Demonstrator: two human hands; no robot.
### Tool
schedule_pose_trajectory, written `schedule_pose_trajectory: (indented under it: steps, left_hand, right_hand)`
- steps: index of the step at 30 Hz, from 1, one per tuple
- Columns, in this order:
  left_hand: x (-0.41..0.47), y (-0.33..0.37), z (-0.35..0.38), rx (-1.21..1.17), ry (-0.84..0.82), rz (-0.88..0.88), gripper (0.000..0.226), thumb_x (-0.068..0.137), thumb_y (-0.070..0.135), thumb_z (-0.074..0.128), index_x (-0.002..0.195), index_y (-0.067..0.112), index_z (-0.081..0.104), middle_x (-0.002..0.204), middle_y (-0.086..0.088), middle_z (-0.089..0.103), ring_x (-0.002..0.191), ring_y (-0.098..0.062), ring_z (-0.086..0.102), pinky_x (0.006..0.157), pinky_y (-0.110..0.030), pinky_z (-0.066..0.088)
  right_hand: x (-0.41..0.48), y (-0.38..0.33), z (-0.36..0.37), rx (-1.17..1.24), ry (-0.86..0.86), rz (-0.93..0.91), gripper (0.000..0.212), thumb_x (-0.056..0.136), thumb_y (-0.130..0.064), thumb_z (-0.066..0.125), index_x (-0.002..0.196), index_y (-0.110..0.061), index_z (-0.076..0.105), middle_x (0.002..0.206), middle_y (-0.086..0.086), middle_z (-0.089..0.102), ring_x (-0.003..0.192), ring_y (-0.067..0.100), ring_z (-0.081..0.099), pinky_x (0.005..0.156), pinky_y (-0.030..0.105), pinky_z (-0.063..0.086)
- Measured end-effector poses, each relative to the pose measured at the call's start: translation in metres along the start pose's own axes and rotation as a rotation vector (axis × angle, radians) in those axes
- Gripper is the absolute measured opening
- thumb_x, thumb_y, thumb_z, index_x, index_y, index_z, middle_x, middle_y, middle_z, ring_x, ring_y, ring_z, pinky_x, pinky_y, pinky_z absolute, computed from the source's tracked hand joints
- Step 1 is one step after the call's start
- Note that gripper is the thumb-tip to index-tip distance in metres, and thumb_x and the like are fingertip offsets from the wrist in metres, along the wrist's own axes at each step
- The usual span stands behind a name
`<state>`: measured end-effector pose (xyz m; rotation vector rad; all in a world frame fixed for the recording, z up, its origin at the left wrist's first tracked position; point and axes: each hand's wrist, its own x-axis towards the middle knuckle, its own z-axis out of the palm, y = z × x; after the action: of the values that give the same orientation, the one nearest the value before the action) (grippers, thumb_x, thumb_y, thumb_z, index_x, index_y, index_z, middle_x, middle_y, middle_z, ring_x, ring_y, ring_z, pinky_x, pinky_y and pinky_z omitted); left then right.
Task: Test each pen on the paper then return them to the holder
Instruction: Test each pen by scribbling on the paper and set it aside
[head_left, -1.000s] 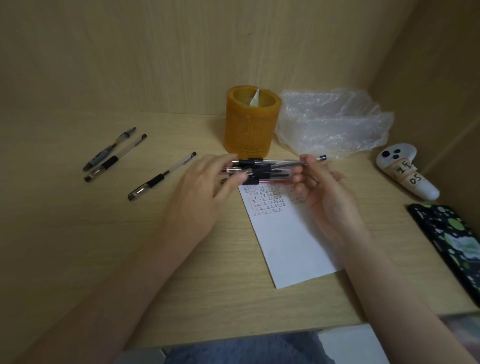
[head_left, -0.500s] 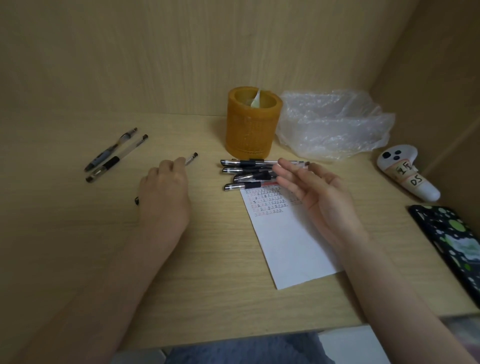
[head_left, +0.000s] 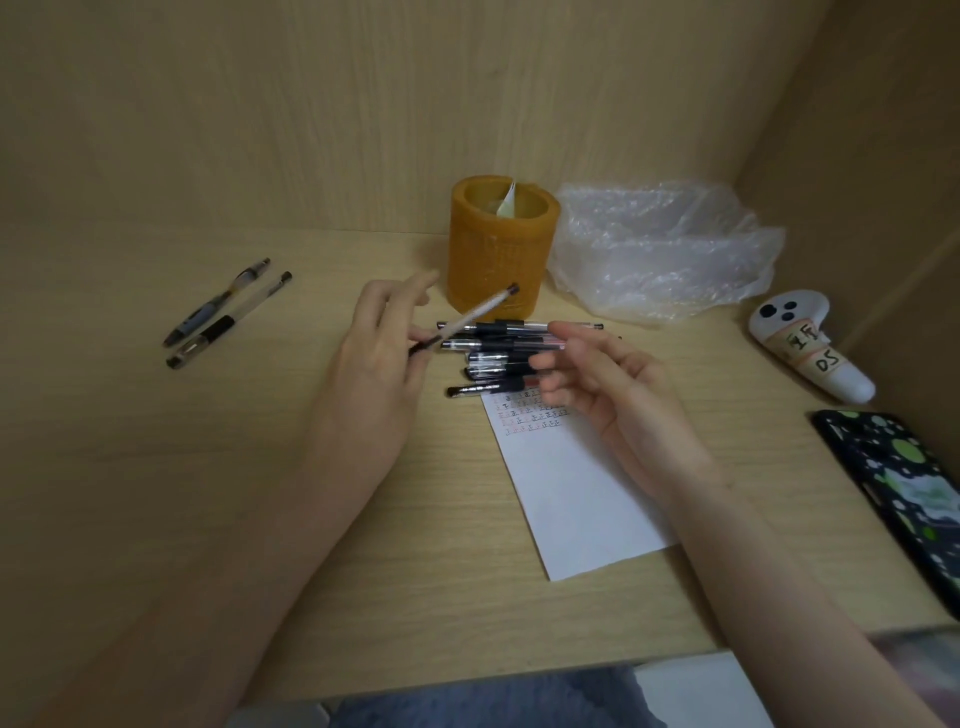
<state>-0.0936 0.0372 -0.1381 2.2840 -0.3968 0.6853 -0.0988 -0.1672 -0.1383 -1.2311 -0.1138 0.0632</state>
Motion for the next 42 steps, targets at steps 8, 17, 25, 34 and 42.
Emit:
schedule_pose_trajectory:
  steps: [8, 17, 25, 34, 42]
  left_hand:
    - [-0.007, 0.018, 0.007, -0.158, -0.217, 0.287, 0.048, 0.084, -0.001, 0.06, 0.127, 0.018, 0.049, 0.119, 0.008, 0.044, 0.1, -0.004, 0.056, 0.09, -0.027, 0.048]
    - [-0.008, 0.013, 0.011, -0.056, -0.214, 0.098, 0.024, 0.095, 0.023, 0.049, 0.115, 0.015, 0.06, 0.108, 0.002, 0.06, 0.096, -0.007, 0.053, 0.082, -0.014, 0.036]
    - [-0.01, 0.022, 0.012, 0.014, -0.262, 0.052, 0.023, 0.096, 0.029, 0.041, 0.106, 0.016, 0.057, 0.099, 0.004, 0.059, 0.085, -0.011, 0.054, 0.07, -0.023, 0.038]
    - [-0.01, 0.025, 0.007, -0.04, -0.238, -0.019, 0.02, 0.092, 0.04, 0.047, 0.1, 0.028, 0.06, 0.061, 0.01, 0.058, 0.054, -0.008, 0.055, 0.052, -0.025, 0.04]
    - [-0.012, 0.021, 0.011, -0.082, -0.27, -0.037, 0.046, 0.076, 0.066, 0.034, 0.099, 0.031, 0.052, 0.056, 0.007, 0.053, 0.049, -0.006, 0.048, 0.05, -0.026, 0.034]
  right_hand:
    - [-0.002, 0.003, 0.005, -0.133, -0.107, -0.066, 0.032, 0.08, -0.014, 0.062, 0.108, 0.0, 0.066, 0.08, 0.013, 0.066, 0.06, 0.016, 0.058, 0.065, 0.024, 0.052]
    - [-0.002, -0.001, 0.003, 0.005, -0.04, -0.132, 0.026, 0.089, -0.011, 0.051, 0.106, 0.007, 0.06, 0.077, 0.01, 0.064, 0.063, 0.016, 0.059, 0.063, 0.024, 0.053]
    - [-0.002, 0.001, 0.003, -0.043, -0.07, -0.143, 0.025, 0.089, -0.013, 0.053, 0.103, 0.005, 0.062, 0.078, 0.011, 0.065, 0.064, 0.017, 0.058, 0.065, 0.027, 0.052]
    - [-0.003, 0.0, 0.002, 0.0, -0.125, -0.177, 0.021, 0.09, -0.013, 0.047, 0.1, 0.001, 0.059, 0.077, 0.008, 0.064, 0.062, 0.016, 0.057, 0.063, 0.026, 0.051]
    - [-0.001, 0.001, 0.004, -0.058, -0.144, -0.073, 0.02, 0.069, -0.015, 0.074, 0.073, -0.011, 0.055, 0.054, 0.001, 0.048, 0.046, 0.012, 0.046, 0.05, 0.023, 0.045]
